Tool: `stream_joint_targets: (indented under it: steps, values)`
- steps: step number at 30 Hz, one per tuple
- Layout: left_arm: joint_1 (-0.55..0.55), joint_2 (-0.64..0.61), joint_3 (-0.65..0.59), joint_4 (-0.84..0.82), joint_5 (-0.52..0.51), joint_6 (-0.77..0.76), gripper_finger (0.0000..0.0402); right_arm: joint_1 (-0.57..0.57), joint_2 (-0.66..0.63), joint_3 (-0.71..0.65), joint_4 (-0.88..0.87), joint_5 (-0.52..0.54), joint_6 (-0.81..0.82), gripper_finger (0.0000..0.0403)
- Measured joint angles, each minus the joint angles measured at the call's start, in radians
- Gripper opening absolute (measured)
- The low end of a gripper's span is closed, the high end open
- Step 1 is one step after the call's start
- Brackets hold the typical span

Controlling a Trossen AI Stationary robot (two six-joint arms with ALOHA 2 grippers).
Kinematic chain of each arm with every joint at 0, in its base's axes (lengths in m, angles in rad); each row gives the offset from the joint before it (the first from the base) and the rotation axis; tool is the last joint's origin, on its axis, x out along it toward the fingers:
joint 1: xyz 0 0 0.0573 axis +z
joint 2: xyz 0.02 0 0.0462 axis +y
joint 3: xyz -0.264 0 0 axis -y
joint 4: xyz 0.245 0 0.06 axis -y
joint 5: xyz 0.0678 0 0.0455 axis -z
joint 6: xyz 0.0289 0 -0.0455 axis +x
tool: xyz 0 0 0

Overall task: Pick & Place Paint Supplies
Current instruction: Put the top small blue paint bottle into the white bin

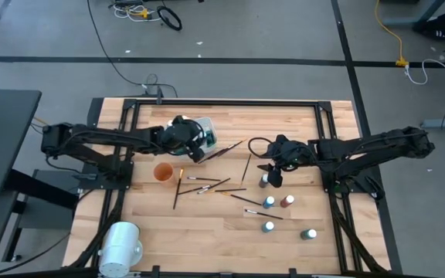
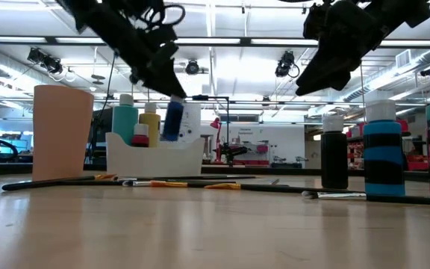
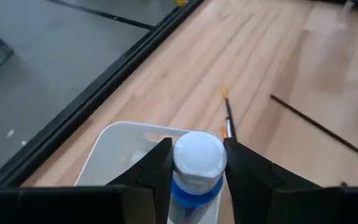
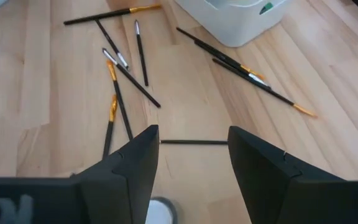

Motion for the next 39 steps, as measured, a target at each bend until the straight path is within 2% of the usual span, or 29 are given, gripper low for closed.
stream_joint_targets:
  steps: [7,15,20,24,27,31,34,39]
  values:
    - [0.016,-0.008,-0.104,0.105,-0.039,-0.071,0.0128,0.000,0.007,0.000,0.025,0.000,-0.008,0.0196]
    - [-0.008,-0.009,-0.108,0.090,-0.100,-0.119,0.0135,0.000,0.012,0.000,0.074,0.000,-0.048,0.0196]
    - [-0.028,-0.005,-0.105,0.079,-0.098,-0.152,0.0128,0.000,0.012,0.000,0.092,0.004,-0.050,0.0196]
    - [-0.041,-0.001,-0.102,0.081,-0.141,-0.067,0.0132,0.000,0.014,-0.001,0.158,0.047,-0.061,0.0196]
    - [-0.040,-0.008,-0.049,0.082,-0.191,0.004,0.0135,0.000,0.025,-0.001,0.216,0.053,-0.088,0.0196]
    - [-0.051,-0.009,0.019,0.086,-0.194,0.014,0.0128,0.000,0.048,-0.001,0.272,0.033,-0.121,0.0196]
    - [-0.074,-0.002,0.036,0.093,-0.205,-0.063,0.0128,-0.001,0.067,-0.001,0.293,0.034,-0.147,0.0196]
    - [-0.140,0.033,0.028,0.045,-0.342,-0.301,0.0128,-0.001,0.092,-0.002,0.297,0.034,-0.155,0.0196]
